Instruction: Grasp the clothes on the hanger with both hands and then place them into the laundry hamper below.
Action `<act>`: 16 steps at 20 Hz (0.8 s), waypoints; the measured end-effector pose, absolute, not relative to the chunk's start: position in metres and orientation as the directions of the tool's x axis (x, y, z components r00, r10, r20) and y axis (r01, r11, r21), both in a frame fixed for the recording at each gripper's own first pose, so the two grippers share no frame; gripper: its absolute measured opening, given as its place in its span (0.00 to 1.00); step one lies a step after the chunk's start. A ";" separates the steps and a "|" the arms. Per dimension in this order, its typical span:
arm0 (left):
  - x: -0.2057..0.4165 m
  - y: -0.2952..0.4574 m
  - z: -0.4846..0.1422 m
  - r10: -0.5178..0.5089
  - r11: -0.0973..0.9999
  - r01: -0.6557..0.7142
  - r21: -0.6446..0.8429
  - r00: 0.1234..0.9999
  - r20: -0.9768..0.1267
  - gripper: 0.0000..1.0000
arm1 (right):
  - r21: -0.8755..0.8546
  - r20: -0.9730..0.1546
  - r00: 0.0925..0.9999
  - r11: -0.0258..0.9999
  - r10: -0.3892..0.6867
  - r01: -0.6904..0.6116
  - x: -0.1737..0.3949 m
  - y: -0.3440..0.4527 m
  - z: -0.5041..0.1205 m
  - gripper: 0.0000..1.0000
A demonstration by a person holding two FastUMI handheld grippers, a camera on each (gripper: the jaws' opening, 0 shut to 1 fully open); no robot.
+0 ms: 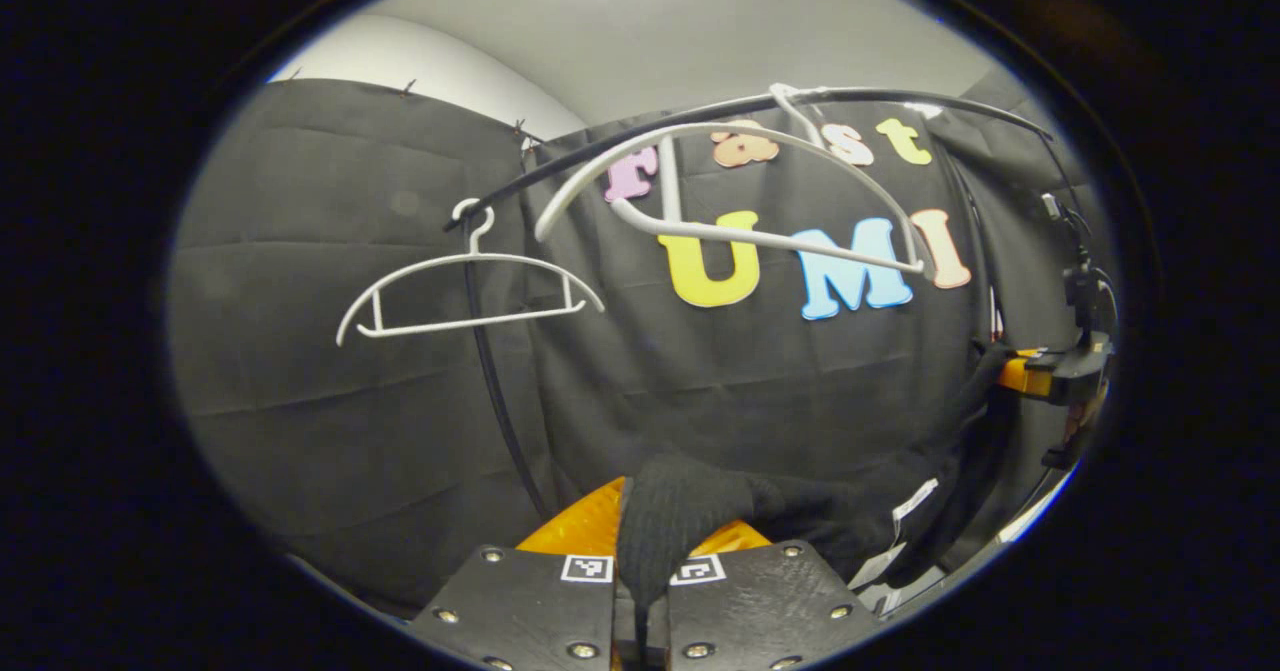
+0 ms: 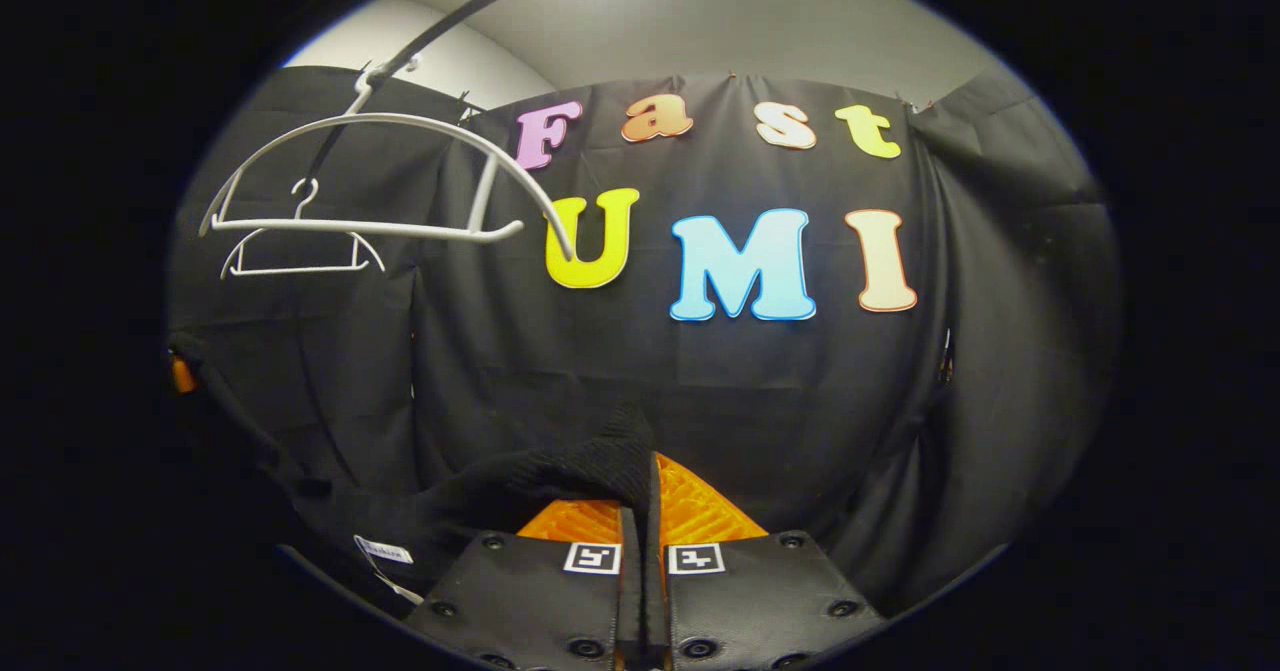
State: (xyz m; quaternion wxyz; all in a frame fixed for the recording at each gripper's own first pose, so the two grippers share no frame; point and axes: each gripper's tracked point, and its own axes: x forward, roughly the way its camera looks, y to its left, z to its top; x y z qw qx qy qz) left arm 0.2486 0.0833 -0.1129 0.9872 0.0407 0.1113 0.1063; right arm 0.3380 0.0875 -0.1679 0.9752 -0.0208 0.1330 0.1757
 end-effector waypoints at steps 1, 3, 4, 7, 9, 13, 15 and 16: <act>0.250 0.073 -0.117 0.204 0.978 -0.186 0.099 0.954 -0.218 0.05 | 0.007 -0.274 0.895 0.932 0.351 -0.363 0.332 0.091 -0.168 0.03; 0.246 0.053 -0.125 0.176 0.983 -0.160 0.091 0.959 -0.224 0.05 | 0.016 -0.283 0.877 0.916 0.388 -0.400 0.317 0.102 -0.171 0.04; 0.246 0.043 -0.127 0.162 0.986 -0.146 0.087 0.961 -0.225 0.05 | 0.016 -0.288 0.867 0.908 0.405 -0.419 0.309 0.107 -0.172 0.03; 0.247 0.020 -0.135 0.126 0.991 -0.112 0.072 0.963 -0.238 0.05 | 0.027 -0.309 0.829 0.876 0.466 -0.482 0.283 0.126 -0.178 0.03; 0.254 0.007 -0.145 0.103 0.994 -0.091 0.057 0.962 -0.254 0.05 | 0.029 -0.319 0.804 0.853 0.502 -0.521 0.267 0.138 -0.180 0.00; 0.246 -0.012 -0.151 0.065 0.998 -0.054 0.044 0.960 -0.271 0.05 | 0.060 -0.333 0.752 0.808 0.569 -0.586 0.237 0.161 -0.185 0.03; 0.231 -0.018 -0.160 0.049 0.999 -0.042 0.033 0.959 -0.279 0.05 | 0.082 -0.341 0.727 0.789 0.596 -0.609 0.224 0.171 -0.190 0.04; 0.229 -0.018 -0.165 0.045 0.999 -0.039 0.024 0.957 -0.286 0.05 | 0.092 -0.349 0.713 0.780 0.608 -0.620 0.216 0.176 -0.194 0.03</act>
